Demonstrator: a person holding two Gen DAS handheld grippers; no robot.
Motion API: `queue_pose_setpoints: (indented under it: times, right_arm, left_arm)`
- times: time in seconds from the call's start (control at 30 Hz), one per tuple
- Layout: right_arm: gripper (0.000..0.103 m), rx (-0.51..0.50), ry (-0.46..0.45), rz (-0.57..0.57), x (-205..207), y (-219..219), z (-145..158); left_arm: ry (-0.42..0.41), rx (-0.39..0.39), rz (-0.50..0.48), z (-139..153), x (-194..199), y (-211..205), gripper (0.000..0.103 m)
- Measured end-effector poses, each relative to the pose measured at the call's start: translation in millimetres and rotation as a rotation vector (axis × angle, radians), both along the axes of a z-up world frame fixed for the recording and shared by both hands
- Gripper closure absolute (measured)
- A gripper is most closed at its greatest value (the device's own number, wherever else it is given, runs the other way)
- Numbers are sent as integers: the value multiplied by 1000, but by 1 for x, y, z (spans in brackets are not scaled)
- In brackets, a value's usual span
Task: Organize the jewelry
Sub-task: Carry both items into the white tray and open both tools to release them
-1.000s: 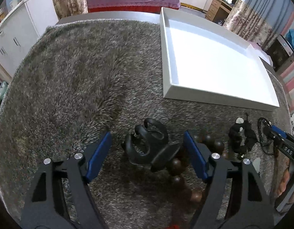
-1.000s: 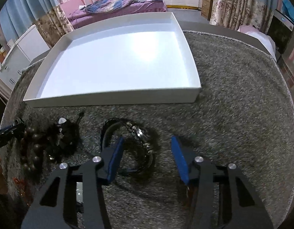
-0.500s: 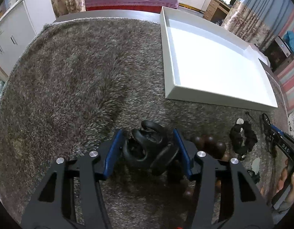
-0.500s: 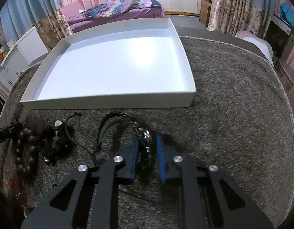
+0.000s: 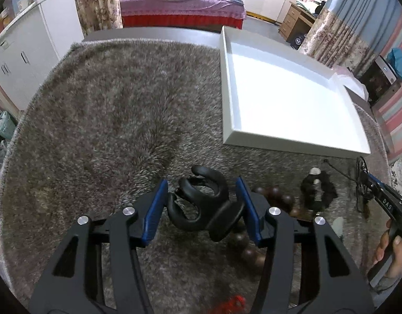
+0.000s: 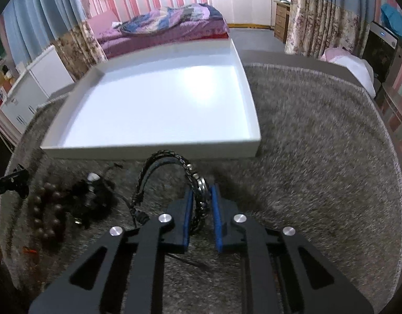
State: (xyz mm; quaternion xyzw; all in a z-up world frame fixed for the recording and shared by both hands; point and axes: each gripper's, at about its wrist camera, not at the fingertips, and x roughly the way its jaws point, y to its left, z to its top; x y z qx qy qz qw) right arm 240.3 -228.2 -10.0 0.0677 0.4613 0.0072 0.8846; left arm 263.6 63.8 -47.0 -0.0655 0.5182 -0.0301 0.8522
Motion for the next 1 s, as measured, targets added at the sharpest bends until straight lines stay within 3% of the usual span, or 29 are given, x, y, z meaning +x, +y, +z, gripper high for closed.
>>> queue_pose_setpoints:
  times: [0.23, 0.47, 0.73, 1.0]
  right_arm:
    - [89, 24, -46, 0, 23, -11, 40]
    - [89, 27, -77, 10, 92, -8, 66]
    - [89, -40, -63, 6, 188, 10, 49]
    - [89, -81, -9, -9, 244, 12, 17]
  left_arm:
    - [-33, -3, -61, 47, 16, -18, 50]
    - [-91, 27, -129, 74, 76, -62, 50]
    - [-100, 45, -135, 35, 177, -101, 50]
    - [-63, 106, -128, -1, 236, -109, 50]
